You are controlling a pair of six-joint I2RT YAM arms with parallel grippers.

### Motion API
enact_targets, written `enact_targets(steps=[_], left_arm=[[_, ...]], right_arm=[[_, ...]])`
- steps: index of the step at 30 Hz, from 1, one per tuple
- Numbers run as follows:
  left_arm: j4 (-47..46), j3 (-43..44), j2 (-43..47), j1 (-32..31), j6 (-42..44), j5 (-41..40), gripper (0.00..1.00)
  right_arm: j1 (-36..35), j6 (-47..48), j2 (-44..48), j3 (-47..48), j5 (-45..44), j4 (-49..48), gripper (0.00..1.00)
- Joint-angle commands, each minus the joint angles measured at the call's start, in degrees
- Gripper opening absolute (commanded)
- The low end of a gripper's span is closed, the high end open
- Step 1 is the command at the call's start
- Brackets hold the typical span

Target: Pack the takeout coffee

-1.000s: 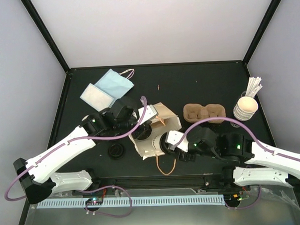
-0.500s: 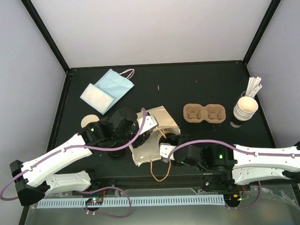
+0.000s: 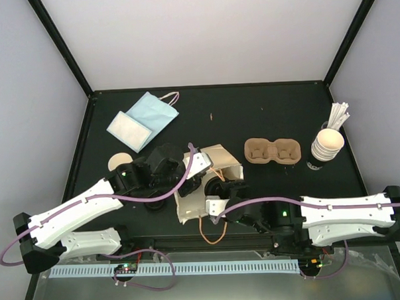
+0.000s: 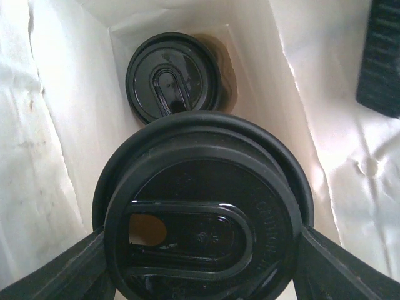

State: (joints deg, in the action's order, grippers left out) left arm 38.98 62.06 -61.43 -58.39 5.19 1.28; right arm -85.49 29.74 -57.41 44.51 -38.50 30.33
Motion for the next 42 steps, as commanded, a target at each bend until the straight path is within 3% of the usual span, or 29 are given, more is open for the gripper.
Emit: enact_targets(steps=[1, 21, 42], left_arm=[[-2.1, 0.3, 1.1, -0.8, -0.9, 0.4, 0.02], [-2.2, 0.2, 0.4, -2.4, -1.3, 1.7, 0.01], [-2.7, 1.6, -1.8, -4.2, -3.1, 2.6, 0.01]], right_arm=[[-0.4, 1.2, -0.9, 0.4, -1.4, -2.1, 0.65], [2.6, 4.3, -2.7, -1.2, -2.7, 1.2, 0.6], [6.8, 1.0, -6.9, -1.4, -6.3, -4.4, 0.57]])
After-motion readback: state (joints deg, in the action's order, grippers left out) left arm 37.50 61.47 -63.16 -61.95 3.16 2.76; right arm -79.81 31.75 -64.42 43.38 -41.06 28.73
